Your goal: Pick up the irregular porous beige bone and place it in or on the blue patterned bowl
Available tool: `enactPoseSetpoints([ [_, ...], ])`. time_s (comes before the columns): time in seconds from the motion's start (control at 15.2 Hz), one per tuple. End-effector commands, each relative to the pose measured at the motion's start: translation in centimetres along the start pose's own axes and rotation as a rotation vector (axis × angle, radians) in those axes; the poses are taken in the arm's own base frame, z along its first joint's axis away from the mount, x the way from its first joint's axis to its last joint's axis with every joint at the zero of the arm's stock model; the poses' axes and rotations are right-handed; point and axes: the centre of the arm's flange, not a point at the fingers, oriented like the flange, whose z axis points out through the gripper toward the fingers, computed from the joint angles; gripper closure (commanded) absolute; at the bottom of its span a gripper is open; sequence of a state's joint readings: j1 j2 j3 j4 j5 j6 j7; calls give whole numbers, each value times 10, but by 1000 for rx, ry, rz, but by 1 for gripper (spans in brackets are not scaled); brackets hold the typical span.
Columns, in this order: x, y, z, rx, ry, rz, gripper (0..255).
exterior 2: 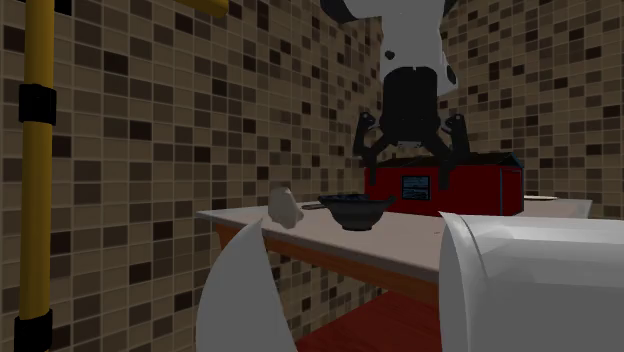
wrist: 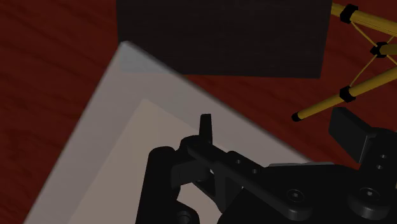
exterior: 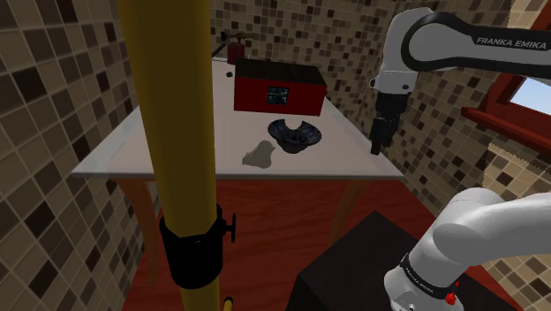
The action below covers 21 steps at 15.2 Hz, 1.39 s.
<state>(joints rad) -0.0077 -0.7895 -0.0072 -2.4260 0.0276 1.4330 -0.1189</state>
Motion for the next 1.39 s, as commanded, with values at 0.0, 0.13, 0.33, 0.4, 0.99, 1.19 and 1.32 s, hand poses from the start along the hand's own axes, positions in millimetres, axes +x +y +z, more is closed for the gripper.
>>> enactPoseSetpoints([
  [0.0,0,0,0,0,0,0,0],
  [0.13,15,-20,-2,-6,15,2,0],
  [0.33,39,-51,-5,-15,37,5,0],
  [0.4,46,-61,-6,-18,44,7,0],
  [0.99,116,-153,-16,-45,110,16,0],
  [1.19,139,-183,-20,-54,132,20,0],
  [1.32,155,-204,-23,-60,147,22,0],
])
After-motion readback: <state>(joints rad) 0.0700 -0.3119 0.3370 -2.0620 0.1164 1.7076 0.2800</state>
